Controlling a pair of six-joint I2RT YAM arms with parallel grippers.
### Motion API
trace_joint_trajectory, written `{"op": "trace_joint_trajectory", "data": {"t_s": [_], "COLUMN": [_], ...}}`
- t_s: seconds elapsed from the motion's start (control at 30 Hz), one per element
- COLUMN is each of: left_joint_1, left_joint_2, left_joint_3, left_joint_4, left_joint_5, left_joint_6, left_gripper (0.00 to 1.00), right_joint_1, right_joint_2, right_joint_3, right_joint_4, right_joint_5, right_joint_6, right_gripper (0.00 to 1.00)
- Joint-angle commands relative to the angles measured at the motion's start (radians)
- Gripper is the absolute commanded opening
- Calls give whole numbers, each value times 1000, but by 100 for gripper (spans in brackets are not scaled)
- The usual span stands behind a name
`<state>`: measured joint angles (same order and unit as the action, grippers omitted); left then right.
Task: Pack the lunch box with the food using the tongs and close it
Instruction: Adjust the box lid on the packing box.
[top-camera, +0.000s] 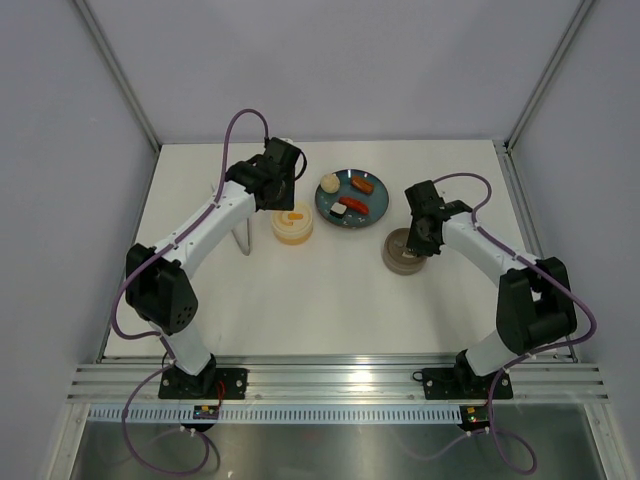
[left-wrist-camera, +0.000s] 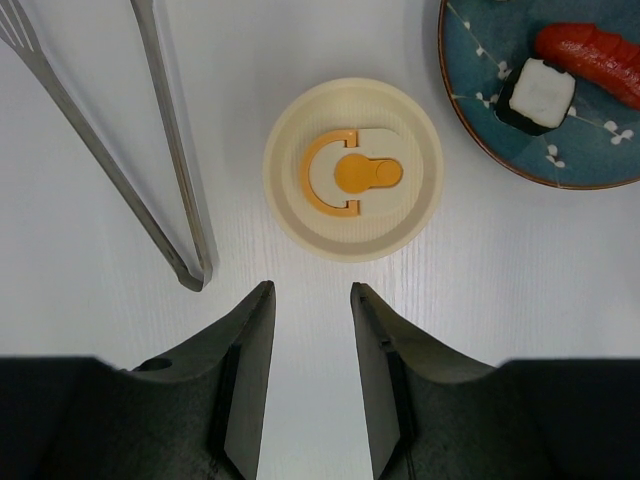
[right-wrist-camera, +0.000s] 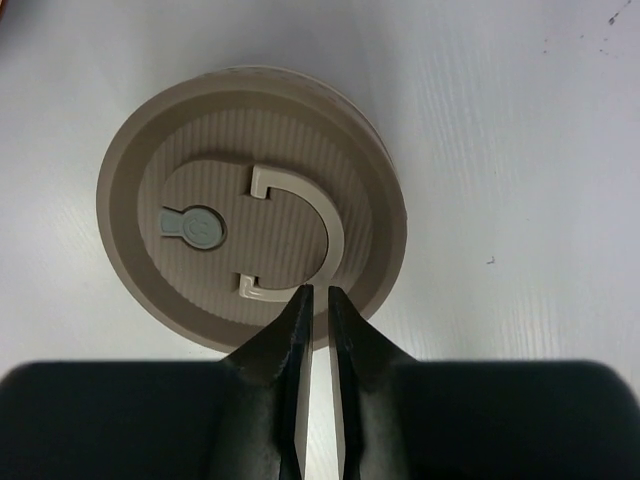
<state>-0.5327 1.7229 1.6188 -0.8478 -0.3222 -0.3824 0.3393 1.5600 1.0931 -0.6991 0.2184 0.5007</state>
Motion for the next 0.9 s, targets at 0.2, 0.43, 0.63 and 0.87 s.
{"op": "trace_joint_trajectory", "data": {"t_s": [0.2,0.43,0.63,0.87], "left_joint_1": [2,4,4,2], "left_joint_2": [-34,-32,-36,-84], "left_joint_3": [16,18,7,-13], "left_joint_4": [16,10,7,15], "left_joint_5": [-12,-15,-17,-5], "left_joint_6": [-10,-10,-6,-24], "left_gripper": [40,40,40,40], "right_joint_1": [-2,-5,-5,-5], "right_joint_2": [-51,106,177,-13], "right_joint_3": [177,133,119,209], "right_joint_4": [-65,49,53,-57], "right_joint_5": [2,-45,-99,-7], "right_joint_6": [-39,-56,-44,-54], "right_gripper": [19,20,18,20]}}
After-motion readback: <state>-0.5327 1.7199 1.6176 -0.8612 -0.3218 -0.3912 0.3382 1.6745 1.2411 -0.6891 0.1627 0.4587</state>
